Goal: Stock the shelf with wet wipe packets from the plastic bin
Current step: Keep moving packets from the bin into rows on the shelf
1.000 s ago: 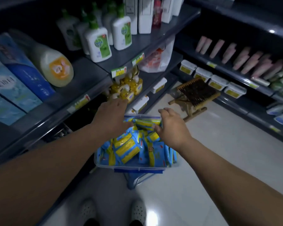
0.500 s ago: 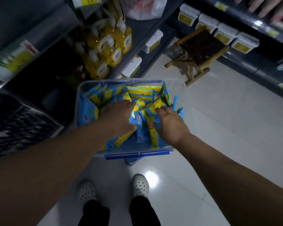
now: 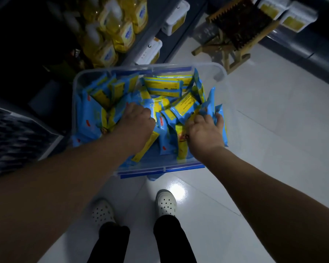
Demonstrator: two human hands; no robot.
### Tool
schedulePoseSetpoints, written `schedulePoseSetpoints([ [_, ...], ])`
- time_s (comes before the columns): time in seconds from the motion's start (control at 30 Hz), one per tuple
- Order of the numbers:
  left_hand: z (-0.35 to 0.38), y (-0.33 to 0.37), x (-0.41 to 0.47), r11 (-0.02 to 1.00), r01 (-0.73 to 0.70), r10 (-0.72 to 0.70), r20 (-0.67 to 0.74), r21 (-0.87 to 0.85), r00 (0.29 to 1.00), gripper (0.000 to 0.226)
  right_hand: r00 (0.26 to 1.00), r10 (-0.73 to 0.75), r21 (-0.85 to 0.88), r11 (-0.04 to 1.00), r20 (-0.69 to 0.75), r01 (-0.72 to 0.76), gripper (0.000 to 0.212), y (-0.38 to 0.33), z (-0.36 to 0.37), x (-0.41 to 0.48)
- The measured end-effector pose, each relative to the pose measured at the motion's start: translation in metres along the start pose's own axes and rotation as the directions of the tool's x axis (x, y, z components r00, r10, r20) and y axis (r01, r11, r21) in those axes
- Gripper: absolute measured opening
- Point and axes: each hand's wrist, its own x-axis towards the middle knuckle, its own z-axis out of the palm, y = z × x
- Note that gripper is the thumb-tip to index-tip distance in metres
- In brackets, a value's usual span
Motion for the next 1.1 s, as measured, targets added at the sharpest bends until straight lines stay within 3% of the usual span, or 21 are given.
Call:
schedulePoseSetpoints([
  [0.1, -0.016, -0.005, -0.007, 0.984, 0.127, -0.107, 0.156, -0.124, 0.982, 0.021, 1.000, -0.004, 0.025, 1.000, 0.024, 0.003, 0.030, 0.003, -0.013, -0.002],
  [0.17, -0.036, -0.012, -0.014, 0.948, 0.193, -0.159, 0.151, -0.253, 0.976, 0.021, 1.000, -0.008, 0.132, 0.991, -0.009, 0.009, 0.022, 0.005, -0.032, -0.006],
  [0.23, -0.060, -0.019, -0.020, 0.849, 0.310, -0.264, 0.163, -0.427, 0.950, 0.030, 0.999, 0.007, 0.366, 0.931, -0.053, 0.013, 0.015, 0.007, -0.060, -0.013],
  [0.3, -0.085, -0.025, -0.026, 0.708, 0.416, -0.368, 0.204, -0.570, 0.907, 0.040, 0.996, 0.044, 0.541, 0.841, -0.075, 0.004, 0.022, 0.008, -0.087, -0.019],
  [0.5, -0.171, -0.047, -0.045, 0.492, 0.420, -0.491, 0.155, -0.763, 0.857, 0.029, 0.990, 0.107, 0.751, 0.661, -0.095, 0.000, 0.035, 0.012, -0.171, -0.031],
  [0.57, -0.206, -0.052, -0.055, 0.398, 0.409, -0.544, 0.147, -0.822, 0.826, 0.019, 0.990, 0.113, 0.778, 0.628, -0.086, -0.005, 0.031, 0.015, -0.202, -0.038],
  [0.63, -0.241, -0.056, -0.064, 0.344, 0.382, -0.586, 0.122, -0.858, 0.801, 0.027, 0.988, 0.123, 0.824, 0.566, -0.095, 0.009, 0.024, 0.017, -0.233, -0.047],
  [0.83, -0.339, -0.067, -0.099, 0.512, 0.393, -0.654, -0.050, -0.764, 0.755, 0.022, 0.973, 0.134, 0.894, 0.433, -0.186, 0.112, 0.025, 0.023, -0.320, -0.076],
  [0.93, -0.377, -0.074, -0.120, 0.523, 0.319, -0.648, -0.126, -0.790, 0.751, 0.023, 0.965, 0.135, 0.917, 0.364, -0.227, 0.164, 0.023, 0.024, -0.358, -0.093],
  [1.1, -0.438, -0.083, -0.157, 0.618, 0.244, -0.668, -0.335, -0.747, 0.665, 0.048, 0.934, 0.162, 0.926, 0.265, -0.317, 0.269, 0.027, 0.018, -0.416, -0.122],
])
